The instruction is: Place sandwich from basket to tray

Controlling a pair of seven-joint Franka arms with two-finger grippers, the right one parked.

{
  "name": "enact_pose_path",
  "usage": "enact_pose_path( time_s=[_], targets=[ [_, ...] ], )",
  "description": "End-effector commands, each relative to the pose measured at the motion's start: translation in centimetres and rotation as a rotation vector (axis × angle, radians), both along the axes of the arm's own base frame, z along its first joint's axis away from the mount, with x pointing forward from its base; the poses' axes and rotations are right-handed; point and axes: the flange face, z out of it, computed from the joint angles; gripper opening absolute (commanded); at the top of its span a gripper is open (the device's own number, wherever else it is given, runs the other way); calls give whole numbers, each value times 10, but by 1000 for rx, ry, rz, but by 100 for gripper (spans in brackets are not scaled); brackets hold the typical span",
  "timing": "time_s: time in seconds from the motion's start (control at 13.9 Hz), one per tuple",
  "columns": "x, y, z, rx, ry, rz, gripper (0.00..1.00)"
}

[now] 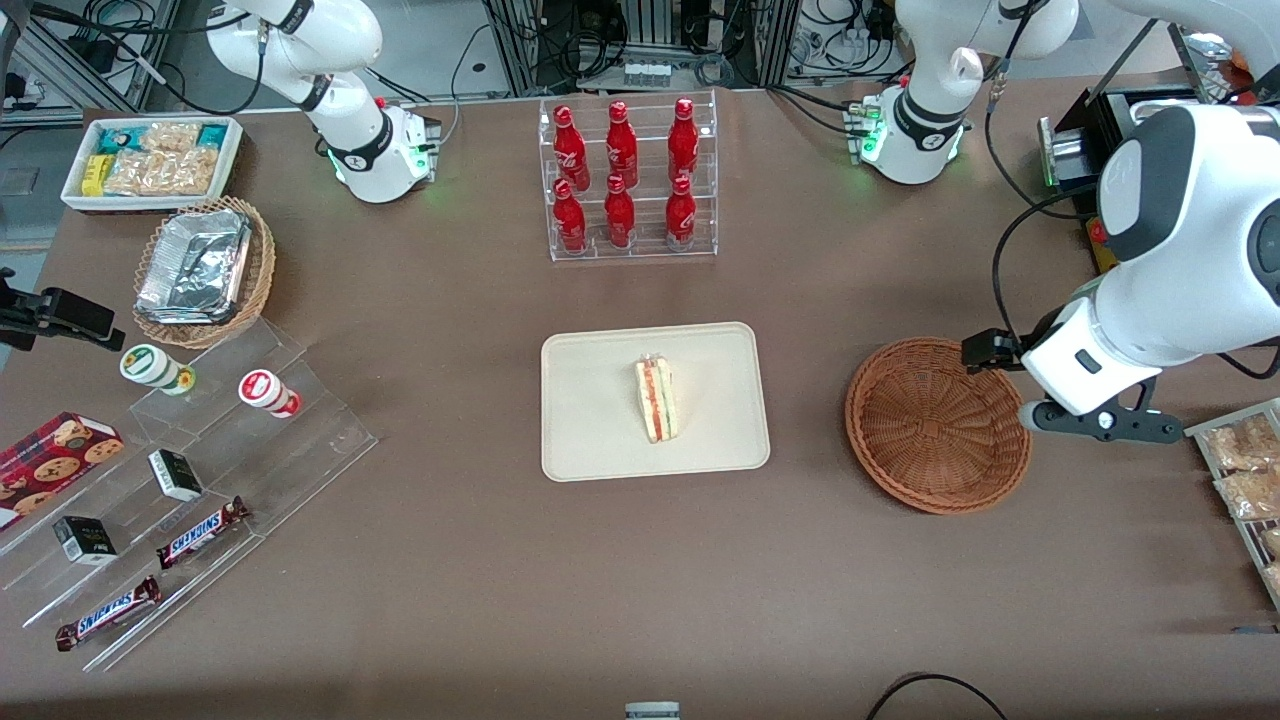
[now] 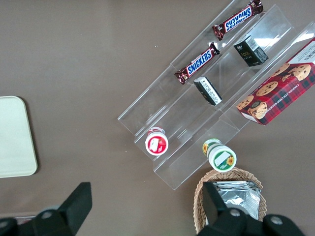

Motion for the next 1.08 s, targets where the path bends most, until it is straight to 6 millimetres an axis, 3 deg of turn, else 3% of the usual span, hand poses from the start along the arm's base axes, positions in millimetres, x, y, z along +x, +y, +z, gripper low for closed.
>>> enact_pose_path(
  time_s=[0.0,0.43,0.79,1.01],
  targets=[
    [-17,20,19,-8,-1,-2,100],
    [-66,66,52,-4,-7,-82,100],
    [-84,82,76,4,1,-59,100],
    [-87,91,76,6,8,-44,100]
  ],
)
